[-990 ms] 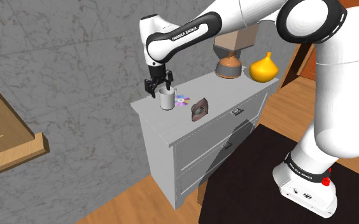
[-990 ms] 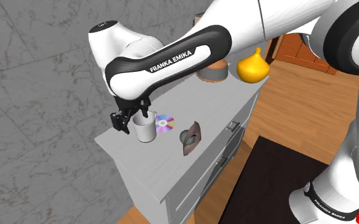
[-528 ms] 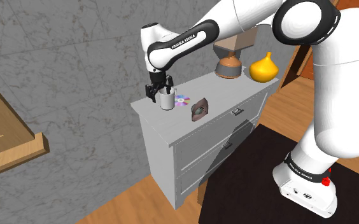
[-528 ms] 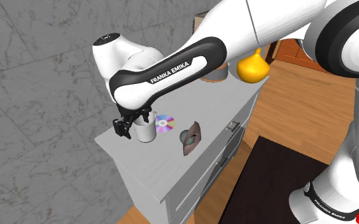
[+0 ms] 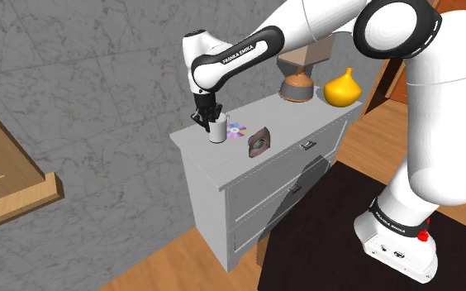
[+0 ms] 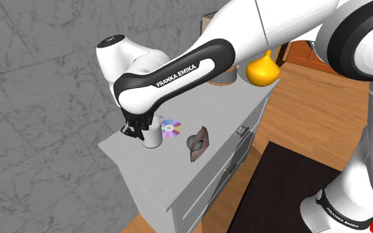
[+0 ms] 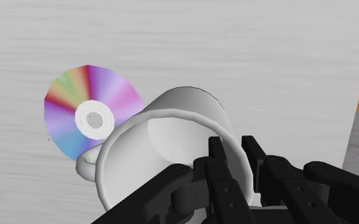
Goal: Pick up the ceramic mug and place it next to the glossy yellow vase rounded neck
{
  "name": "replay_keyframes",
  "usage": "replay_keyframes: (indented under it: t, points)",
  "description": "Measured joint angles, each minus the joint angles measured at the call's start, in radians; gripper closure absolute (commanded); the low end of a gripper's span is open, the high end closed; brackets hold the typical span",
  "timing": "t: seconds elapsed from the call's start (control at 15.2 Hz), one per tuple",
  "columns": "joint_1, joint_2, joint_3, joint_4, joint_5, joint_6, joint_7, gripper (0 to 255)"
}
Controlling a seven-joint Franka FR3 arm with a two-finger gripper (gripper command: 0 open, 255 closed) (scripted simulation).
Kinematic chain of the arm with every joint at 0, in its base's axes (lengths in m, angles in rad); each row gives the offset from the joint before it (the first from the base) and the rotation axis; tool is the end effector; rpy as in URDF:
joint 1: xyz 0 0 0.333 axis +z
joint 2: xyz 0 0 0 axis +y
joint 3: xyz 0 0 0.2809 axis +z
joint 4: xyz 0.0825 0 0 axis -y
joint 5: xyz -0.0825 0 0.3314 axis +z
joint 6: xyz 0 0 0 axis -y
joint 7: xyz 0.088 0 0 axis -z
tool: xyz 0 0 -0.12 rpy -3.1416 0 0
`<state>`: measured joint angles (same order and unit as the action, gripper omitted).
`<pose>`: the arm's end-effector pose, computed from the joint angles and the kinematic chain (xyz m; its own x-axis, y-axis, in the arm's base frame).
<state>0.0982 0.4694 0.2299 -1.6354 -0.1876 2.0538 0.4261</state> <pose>0.5859 0.1712 0.3305 0.9995 -0.0301 -0.0102 -0.0293 -0.9971 0.0699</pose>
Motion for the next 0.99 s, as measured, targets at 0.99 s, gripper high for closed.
replay_keyframes:
  t: [0.99]
  points:
    - [-0.003, -0.037, 0.006, 0.038, 0.013, -0.073, -0.012, 255]
